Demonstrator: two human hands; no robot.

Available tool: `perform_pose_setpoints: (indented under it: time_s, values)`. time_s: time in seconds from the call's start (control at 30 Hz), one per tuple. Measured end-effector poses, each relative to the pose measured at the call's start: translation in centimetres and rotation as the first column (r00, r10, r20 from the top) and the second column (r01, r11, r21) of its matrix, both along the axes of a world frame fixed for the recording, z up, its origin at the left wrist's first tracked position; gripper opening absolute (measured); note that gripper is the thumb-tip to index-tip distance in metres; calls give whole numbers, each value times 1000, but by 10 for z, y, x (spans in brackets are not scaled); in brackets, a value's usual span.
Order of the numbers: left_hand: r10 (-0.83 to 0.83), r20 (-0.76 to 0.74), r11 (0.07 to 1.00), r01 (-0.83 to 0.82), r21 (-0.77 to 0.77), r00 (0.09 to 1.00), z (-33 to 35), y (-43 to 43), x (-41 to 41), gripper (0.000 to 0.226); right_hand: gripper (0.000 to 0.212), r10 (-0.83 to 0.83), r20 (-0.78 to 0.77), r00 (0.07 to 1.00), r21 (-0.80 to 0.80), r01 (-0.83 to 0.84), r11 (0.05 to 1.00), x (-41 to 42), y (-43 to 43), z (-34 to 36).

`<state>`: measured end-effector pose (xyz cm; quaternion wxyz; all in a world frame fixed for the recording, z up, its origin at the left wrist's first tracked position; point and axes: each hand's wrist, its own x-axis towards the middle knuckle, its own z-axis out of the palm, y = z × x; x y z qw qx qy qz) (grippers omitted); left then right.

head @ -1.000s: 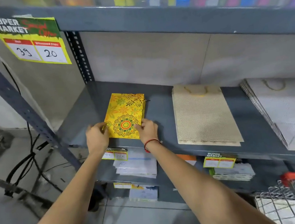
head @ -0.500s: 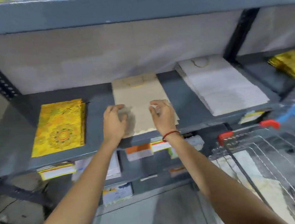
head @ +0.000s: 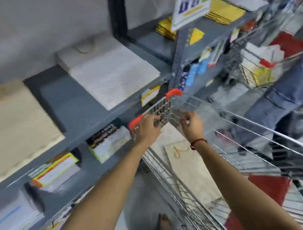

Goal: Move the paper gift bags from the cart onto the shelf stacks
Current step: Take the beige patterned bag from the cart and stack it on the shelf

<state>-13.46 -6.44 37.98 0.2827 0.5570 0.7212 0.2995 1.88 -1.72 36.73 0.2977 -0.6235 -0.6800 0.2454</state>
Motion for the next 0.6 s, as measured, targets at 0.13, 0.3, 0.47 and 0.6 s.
perform_pose_setpoints:
  time_s: [0.13,0.3,0.47,0.6]
  values:
    - [-99,-21,970,92,-225,995,-61,46,65,33,18,-155,21,988,-154,157,976,82,14,-63]
    - [-74,22,832,74,-550,997,-119,72,112,50,20,-165,138,977,-369,205,906,141,11,-146]
    - [181,59,631,-69,-773,982,-179,83,144,66,41,-127,249,960,-595,255,762,177,-2,-214]
    - [402,97,543,-151,-826,910,-212,83,153,69,54,-162,277,947,-682,313,661,195,-13,-252]
